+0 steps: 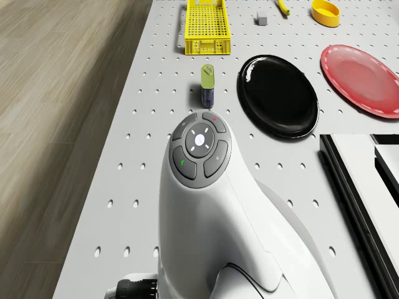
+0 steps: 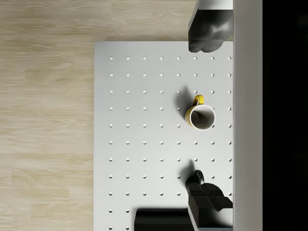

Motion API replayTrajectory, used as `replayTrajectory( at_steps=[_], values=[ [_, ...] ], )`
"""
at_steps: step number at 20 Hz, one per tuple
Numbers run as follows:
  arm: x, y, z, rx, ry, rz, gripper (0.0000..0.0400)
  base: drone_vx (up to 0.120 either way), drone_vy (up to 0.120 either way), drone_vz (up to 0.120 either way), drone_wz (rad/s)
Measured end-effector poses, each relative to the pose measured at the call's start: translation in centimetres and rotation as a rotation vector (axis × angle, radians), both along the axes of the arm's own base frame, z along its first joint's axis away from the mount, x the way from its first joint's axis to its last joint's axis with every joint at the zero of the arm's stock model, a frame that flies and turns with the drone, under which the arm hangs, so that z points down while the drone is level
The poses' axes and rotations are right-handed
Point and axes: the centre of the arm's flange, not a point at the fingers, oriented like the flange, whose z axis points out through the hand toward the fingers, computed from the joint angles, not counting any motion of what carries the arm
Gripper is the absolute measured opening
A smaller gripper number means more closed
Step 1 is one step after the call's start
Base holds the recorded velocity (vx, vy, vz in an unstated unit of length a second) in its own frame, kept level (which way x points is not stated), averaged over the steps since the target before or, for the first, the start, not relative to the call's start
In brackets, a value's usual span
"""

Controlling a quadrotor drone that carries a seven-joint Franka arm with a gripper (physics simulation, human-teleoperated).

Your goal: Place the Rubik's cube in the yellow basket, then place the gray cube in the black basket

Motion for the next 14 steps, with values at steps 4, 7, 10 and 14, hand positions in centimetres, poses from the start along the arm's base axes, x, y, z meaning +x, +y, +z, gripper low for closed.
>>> replayTrajectory(
  at_steps=[4,7,10,14],
  values=[
    [0.0,-0.02,0.0,-0.002,0.0,0.0,0.04,0.12,0.0,-0.12,0.0],
    [0.0,-0.03,0.0,-0.003,0.0,0.0,0.04,0.12,0.0,-0.12,0.0],
    [0.0,-0.03,0.0,-0.004,0.0,0.0,0.04,0.12,0.0,-0.12,0.0],
    [0.0,-0.04,0.0,-0.004,0.0,0.0,0.04,0.12,0.0,-0.12,0.0]
  ],
)
